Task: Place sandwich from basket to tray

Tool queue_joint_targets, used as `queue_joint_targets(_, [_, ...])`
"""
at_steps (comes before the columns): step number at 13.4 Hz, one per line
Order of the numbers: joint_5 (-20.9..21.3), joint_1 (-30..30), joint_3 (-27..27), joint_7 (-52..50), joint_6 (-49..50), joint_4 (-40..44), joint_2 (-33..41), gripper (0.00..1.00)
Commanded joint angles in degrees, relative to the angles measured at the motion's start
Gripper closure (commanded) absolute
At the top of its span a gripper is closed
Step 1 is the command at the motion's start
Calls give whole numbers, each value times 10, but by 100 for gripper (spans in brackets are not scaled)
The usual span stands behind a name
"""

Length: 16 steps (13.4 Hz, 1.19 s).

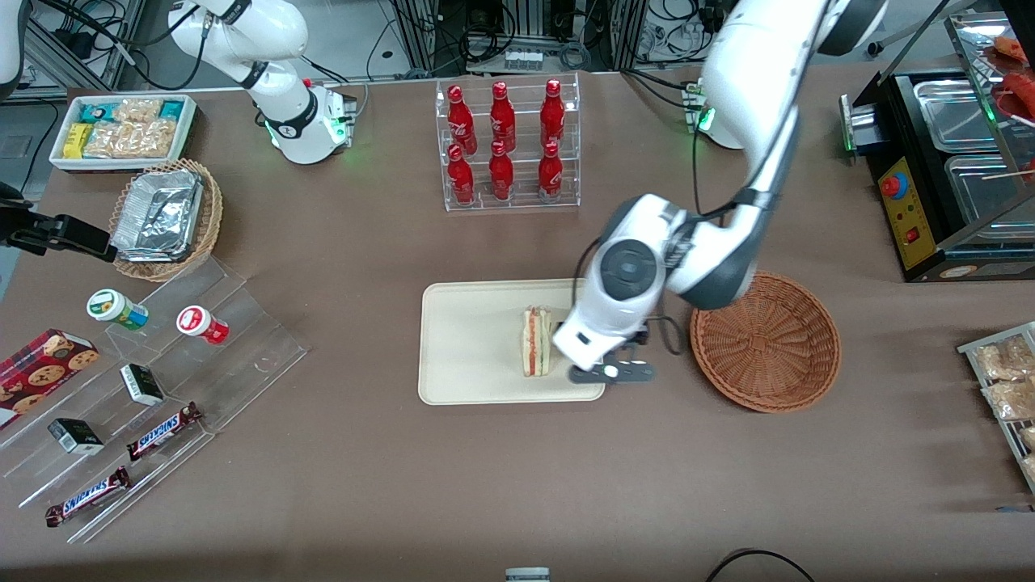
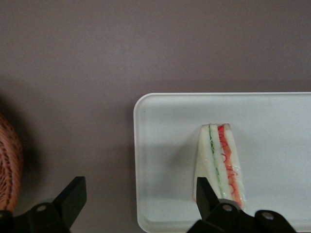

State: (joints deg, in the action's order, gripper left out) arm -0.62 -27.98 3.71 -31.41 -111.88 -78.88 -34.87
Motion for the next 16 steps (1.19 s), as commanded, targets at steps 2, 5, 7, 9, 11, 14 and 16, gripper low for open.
queue_joint_targets(2, [-41,59,2,76,46,-36,67,0])
queue_joint_targets(5, [-43,95,-1,97,77,-43,103,0])
queue_joint_targets(7, [-40,122,-1,152,129,-44,128,0])
queue_joint_targets(9, [-39,123,-26,171,153,-68,165,0])
queue_joint_targets(11, [-38,156,-26,210,134,-145,236,0])
queue_joint_targets(14, [-38,179,-25,214,144,-201,314,0])
queue_joint_targets(16, [-35,187,-23,224,174,-213,356,0])
